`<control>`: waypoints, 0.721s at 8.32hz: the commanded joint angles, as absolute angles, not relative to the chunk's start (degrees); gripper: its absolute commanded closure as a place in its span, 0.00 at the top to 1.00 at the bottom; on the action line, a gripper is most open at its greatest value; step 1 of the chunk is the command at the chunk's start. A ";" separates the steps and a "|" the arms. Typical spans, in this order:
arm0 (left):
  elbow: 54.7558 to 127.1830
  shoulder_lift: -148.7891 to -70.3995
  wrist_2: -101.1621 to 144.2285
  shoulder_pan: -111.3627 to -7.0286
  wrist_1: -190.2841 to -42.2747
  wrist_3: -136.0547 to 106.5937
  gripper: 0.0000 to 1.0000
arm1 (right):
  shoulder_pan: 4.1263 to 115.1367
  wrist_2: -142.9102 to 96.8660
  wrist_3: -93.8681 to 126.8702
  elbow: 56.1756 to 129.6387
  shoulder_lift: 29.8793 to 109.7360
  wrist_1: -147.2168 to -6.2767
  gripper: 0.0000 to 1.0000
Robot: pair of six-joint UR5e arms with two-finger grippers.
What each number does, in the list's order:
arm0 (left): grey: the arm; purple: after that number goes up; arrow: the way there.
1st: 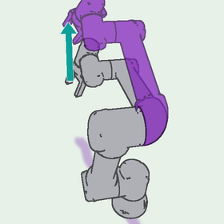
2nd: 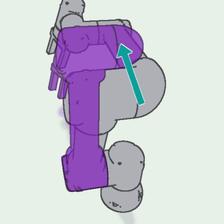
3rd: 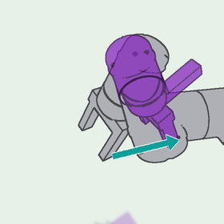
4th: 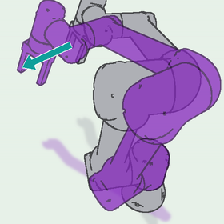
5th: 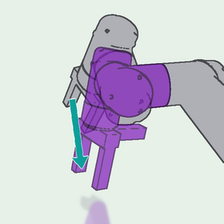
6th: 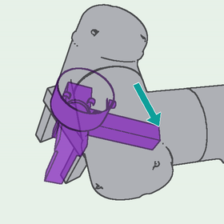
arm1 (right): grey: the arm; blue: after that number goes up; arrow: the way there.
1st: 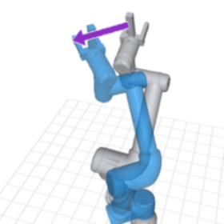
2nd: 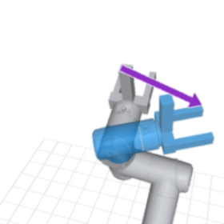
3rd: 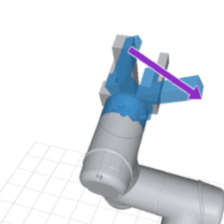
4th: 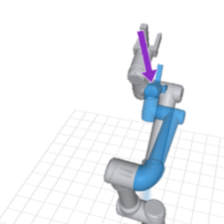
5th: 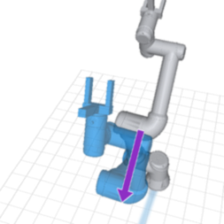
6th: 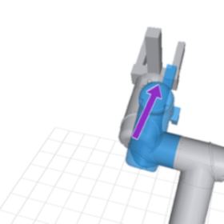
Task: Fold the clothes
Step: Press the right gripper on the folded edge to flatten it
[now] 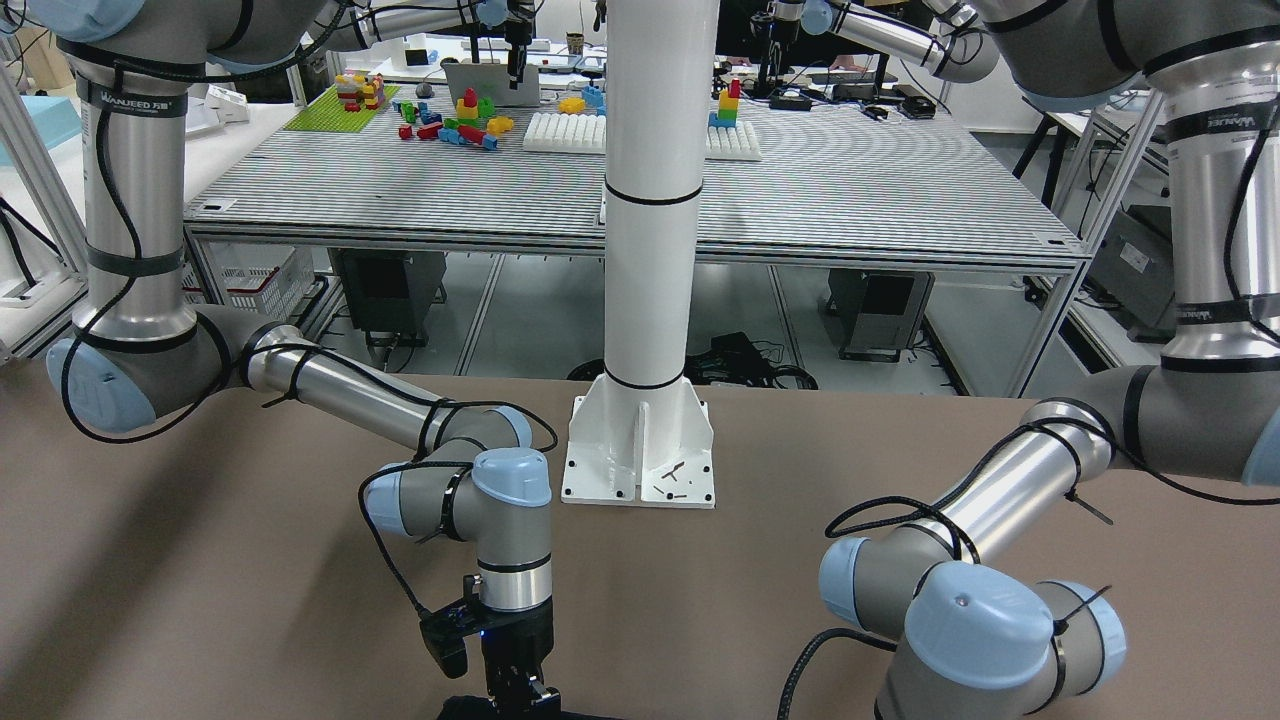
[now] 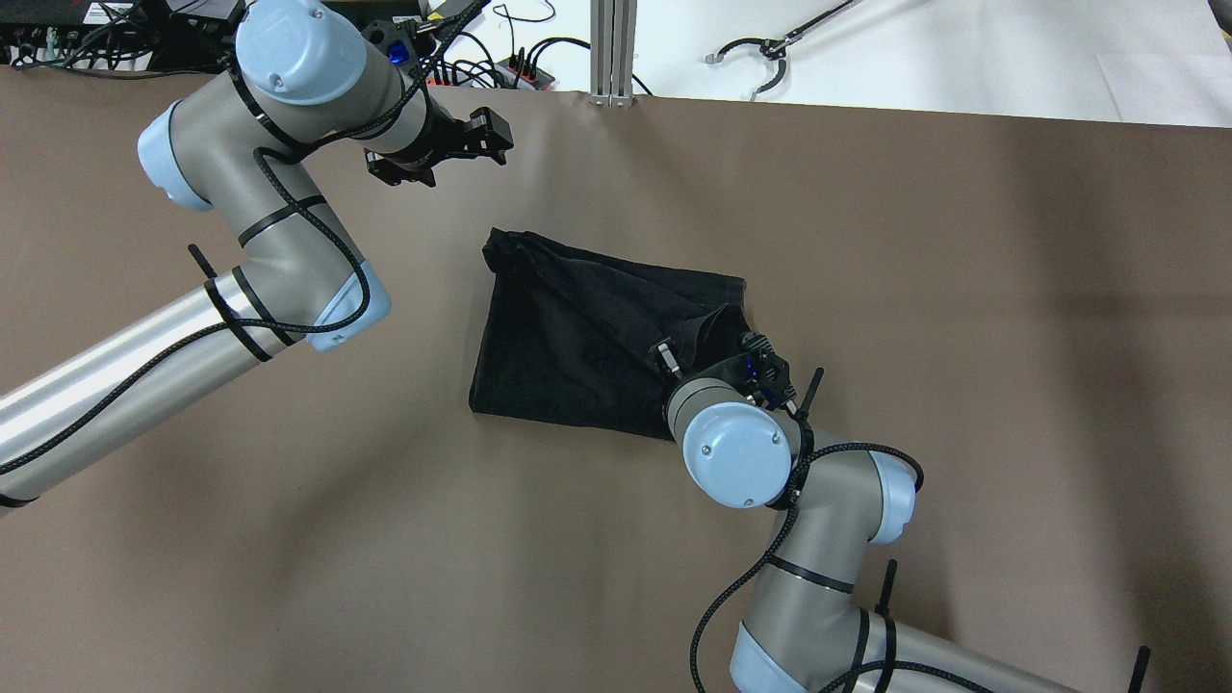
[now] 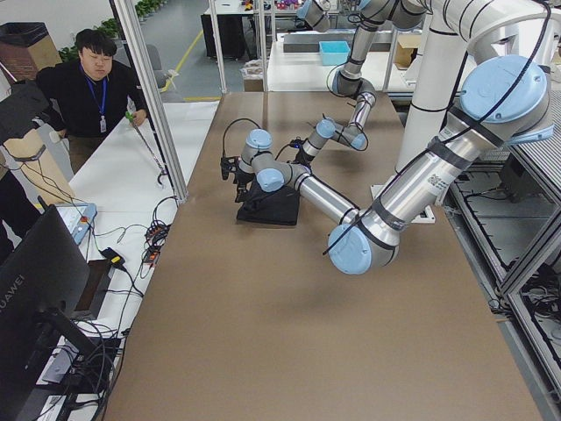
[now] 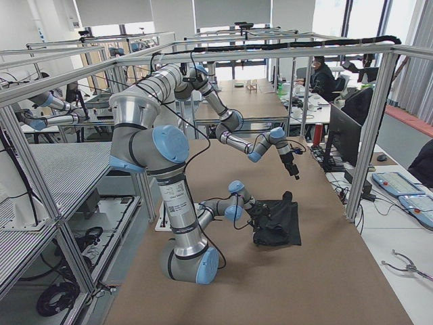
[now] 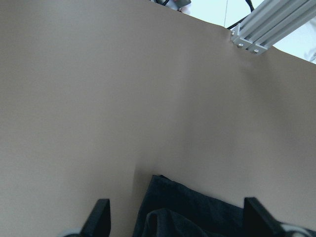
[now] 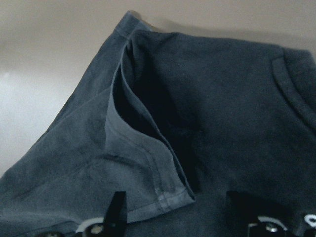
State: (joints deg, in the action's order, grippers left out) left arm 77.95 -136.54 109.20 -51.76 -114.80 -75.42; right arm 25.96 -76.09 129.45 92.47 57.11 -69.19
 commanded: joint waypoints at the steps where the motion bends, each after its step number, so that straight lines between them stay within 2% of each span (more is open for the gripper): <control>1: 78.05 -135.62 109.07 -51.77 -115.31 -75.32 0.95 | 24.70 -72.96 131.84 91.68 57.04 -69.00 0.58; 4: 78.22 -134.74 109.07 -51.77 -115.75 -75.32 0.94 | 25.05 -69.18 131.40 90.79 56.87 -68.99 0.57; 5: 78.22 -134.74 109.07 -51.77 -115.66 -75.32 0.95 | 25.40 -67.86 131.40 89.66 56.52 -68.91 0.54; 6: 78.40 -134.56 109.07 -51.77 -115.75 -75.32 0.95 | 26.01 -66.46 131.40 89.04 55.47 -68.91 0.45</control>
State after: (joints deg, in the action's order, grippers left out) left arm 78.23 -134.80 109.07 -51.75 -115.67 -75.32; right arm 25.17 -68.97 131.44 90.32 56.69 -68.94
